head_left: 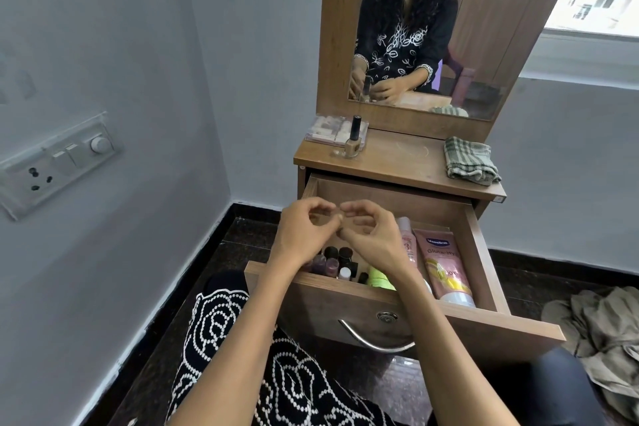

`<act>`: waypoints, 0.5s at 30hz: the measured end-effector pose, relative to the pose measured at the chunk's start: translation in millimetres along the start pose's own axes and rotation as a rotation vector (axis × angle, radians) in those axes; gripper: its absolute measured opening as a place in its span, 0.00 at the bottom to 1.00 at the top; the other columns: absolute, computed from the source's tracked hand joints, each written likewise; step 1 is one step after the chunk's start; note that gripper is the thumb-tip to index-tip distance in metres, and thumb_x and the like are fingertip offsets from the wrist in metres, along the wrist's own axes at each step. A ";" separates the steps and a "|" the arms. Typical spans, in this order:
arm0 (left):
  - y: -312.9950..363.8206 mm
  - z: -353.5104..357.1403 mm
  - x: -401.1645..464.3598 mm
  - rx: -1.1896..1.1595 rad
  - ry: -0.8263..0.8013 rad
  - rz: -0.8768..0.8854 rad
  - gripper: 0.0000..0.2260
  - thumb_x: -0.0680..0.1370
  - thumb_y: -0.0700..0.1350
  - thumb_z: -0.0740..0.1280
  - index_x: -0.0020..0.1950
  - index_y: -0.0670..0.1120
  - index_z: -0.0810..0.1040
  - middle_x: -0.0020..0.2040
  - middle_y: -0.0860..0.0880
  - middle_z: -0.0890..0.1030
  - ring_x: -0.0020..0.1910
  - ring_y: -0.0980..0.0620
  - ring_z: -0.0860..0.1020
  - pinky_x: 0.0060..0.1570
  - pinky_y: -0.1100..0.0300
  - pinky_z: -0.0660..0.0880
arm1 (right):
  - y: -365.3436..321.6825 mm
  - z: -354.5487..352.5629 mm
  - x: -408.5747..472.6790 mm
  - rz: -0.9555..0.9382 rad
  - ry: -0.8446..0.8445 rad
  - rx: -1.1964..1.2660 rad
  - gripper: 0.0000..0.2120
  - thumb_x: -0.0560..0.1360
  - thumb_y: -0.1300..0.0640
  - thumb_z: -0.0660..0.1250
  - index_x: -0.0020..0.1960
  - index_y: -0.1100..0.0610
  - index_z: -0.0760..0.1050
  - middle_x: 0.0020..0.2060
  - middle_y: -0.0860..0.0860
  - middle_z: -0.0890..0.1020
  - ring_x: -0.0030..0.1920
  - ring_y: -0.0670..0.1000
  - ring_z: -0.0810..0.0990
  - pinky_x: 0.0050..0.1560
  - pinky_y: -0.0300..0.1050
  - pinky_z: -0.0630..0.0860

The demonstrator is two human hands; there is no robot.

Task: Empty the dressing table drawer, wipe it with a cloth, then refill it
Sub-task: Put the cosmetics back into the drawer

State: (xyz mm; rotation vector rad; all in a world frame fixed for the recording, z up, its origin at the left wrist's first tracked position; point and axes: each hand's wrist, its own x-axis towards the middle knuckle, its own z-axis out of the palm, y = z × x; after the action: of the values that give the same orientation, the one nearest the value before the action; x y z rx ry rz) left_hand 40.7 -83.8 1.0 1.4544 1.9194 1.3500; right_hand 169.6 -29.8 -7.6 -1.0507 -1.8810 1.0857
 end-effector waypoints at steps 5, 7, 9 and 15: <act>12.7 -0.4 23.3 -0.073 0.169 0.029 0.15 0.74 0.46 0.71 0.59 0.46 0.78 0.55 0.51 0.80 0.55 0.57 0.76 0.53 0.70 0.71 | -15.8 -14.7 25.3 -0.034 0.214 0.120 0.12 0.71 0.62 0.72 0.52 0.53 0.77 0.46 0.45 0.80 0.46 0.47 0.79 0.44 0.31 0.76; 18.1 2.4 42.2 -0.097 0.177 0.036 0.16 0.74 0.45 0.70 0.61 0.45 0.77 0.59 0.49 0.80 0.58 0.55 0.76 0.58 0.62 0.72 | -21.8 -20.8 45.0 -0.026 0.244 0.126 0.12 0.72 0.63 0.70 0.54 0.54 0.77 0.46 0.46 0.80 0.44 0.46 0.80 0.44 0.30 0.76; 24.3 6.0 62.0 -0.091 0.178 0.039 0.18 0.74 0.45 0.70 0.63 0.43 0.76 0.61 0.47 0.79 0.60 0.52 0.76 0.60 0.59 0.73 | -30.3 -26.1 66.1 -0.016 0.242 0.117 0.15 0.73 0.66 0.67 0.57 0.55 0.75 0.43 0.42 0.78 0.42 0.42 0.79 0.40 0.27 0.75; 37.7 19.3 106.2 -0.040 0.187 0.026 0.20 0.76 0.39 0.68 0.67 0.40 0.72 0.63 0.43 0.77 0.62 0.47 0.75 0.55 0.64 0.69 | -34.7 -29.3 125.0 0.032 0.203 0.004 0.25 0.75 0.69 0.64 0.70 0.55 0.67 0.54 0.47 0.73 0.42 0.42 0.76 0.38 0.32 0.74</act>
State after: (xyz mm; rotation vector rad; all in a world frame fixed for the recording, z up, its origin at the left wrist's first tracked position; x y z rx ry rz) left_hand 33.3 19.5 49.4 1.3816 1.9802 1.5762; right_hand 132.8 80.3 57.4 -1.1476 -1.7055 0.9612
